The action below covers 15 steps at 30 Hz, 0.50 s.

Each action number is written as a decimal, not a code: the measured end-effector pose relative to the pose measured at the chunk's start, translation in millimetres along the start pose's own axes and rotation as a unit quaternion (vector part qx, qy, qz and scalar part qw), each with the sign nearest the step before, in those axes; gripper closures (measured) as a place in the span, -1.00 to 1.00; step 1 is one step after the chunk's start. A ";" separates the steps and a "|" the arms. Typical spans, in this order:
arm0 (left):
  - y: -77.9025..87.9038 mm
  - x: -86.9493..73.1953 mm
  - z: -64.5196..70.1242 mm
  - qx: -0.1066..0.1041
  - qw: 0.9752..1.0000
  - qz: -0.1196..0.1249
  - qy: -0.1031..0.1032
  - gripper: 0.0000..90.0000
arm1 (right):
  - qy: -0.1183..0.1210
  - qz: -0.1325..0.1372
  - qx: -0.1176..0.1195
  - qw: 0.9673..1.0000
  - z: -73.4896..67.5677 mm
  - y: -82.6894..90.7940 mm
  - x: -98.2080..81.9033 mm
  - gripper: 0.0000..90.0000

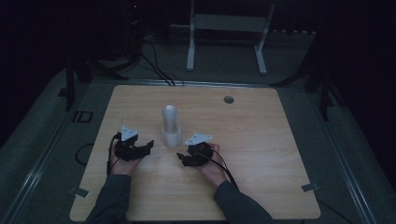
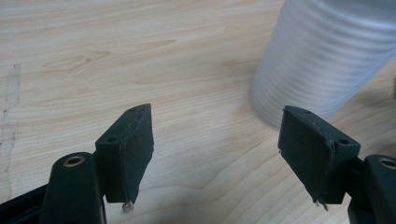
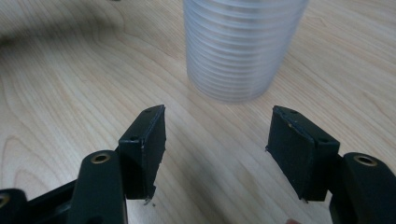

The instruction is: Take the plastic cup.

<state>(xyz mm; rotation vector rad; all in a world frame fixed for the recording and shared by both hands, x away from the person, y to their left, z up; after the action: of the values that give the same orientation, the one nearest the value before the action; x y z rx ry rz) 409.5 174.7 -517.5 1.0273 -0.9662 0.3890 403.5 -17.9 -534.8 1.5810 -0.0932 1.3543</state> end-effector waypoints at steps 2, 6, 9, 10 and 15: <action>1.5 2.1 1.3 -0.001 1.000 0.000 -0.005 -0.38 | 0.005 0.000 0.000 1.000 -0.2 -2.8 2.3 -0.19; 10.4 11.5 5.7 -0.015 1.000 0.011 -0.008 -0.34 | 0.007 0.004 -0.001 1.000 3.0 -5.9 4.1 -0.19; 16.8 17.4 8.7 -0.025 0.999 0.019 -0.010 -0.34 | 0.005 0.005 -0.002 1.000 5.2 -7.4 4.9 -0.20; 22.3 23.4 11.6 -0.031 0.999 0.027 -0.012 -0.35 | 0.002 0.005 0.001 1.000 6.2 -8.1 5.6 -0.22; 43.0 50.7 24.1 -0.054 0.996 0.059 -0.033 -0.41 | 0.009 0.017 0.012 1.000 8.0 -10.3 12.3 -0.30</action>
<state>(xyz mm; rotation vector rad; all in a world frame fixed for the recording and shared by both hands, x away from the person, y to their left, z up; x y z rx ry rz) 396.3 167.9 -448.4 0.8921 -1.0982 0.3973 420.0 -12.2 -530.6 1.5930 -0.0938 1.4018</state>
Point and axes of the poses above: each handheld gripper's, and its own axes: y roughly backward along the jaws, x roughly out of its top, z roughly to its right, the point moved 8 cm from there along -y, roughly forward along the jaws, and after that the axes turned 9 degrees about -x, right-handed, at the moved point
